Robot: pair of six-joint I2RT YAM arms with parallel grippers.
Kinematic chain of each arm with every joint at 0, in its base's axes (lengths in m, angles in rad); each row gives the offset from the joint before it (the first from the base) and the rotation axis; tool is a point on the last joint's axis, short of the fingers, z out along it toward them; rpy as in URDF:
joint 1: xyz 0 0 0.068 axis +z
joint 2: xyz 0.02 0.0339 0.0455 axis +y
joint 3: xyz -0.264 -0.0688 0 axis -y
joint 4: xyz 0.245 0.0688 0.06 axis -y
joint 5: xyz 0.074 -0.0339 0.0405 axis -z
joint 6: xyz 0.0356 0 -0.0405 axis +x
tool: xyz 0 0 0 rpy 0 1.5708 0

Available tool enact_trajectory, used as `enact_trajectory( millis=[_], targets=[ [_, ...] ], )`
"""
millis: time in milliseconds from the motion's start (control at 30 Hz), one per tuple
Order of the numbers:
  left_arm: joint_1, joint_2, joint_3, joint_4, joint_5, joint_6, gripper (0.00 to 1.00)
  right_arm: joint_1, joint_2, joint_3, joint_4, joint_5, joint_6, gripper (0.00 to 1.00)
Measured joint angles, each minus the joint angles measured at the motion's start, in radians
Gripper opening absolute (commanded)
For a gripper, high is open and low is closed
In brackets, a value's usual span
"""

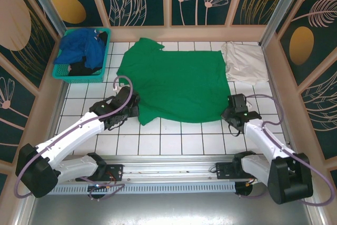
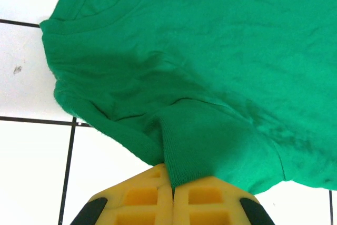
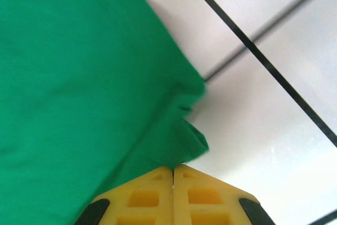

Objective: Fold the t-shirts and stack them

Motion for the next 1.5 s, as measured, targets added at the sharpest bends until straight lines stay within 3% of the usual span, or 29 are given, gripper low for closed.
enact_trajectory(
  millis=[167,433,733,1100,1167,1200,1233,1333,1500],
  targets=[
    [0.045,0.112,0.111,-0.004,-0.002,0.050,0.00,-0.002,0.054,0.161,0.002,0.000,-0.040,0.00],
    [0.172,0.373,0.294,0.016,0.003,0.150,0.00,-0.034,0.368,0.343,0.055,-0.026,-0.121,0.00],
    [0.278,0.668,0.529,0.011,0.011,0.228,0.00,-0.082,0.594,0.518,0.087,-0.064,-0.188,0.00],
    [0.349,0.863,0.731,-0.042,0.017,0.271,0.01,-0.102,0.804,0.692,0.096,-0.100,-0.245,0.00],
    [0.353,0.896,0.761,-0.050,0.027,0.278,0.35,-0.102,0.830,0.710,0.093,-0.101,-0.249,0.00],
    [0.355,0.914,0.777,-0.059,0.029,0.283,0.48,-0.102,0.844,0.720,0.092,-0.101,-0.251,0.00],
    [0.356,0.935,0.797,-0.065,0.029,0.285,0.56,-0.103,0.858,0.730,0.090,-0.101,-0.253,0.09],
    [0.357,0.972,0.826,-0.077,0.028,0.291,0.71,-0.104,0.879,0.760,0.062,-0.088,-0.269,0.29],
    [0.357,0.919,0.740,-0.051,-0.018,0.304,0.82,-0.093,0.845,0.785,0.007,0.046,-0.275,0.33]
  ],
)
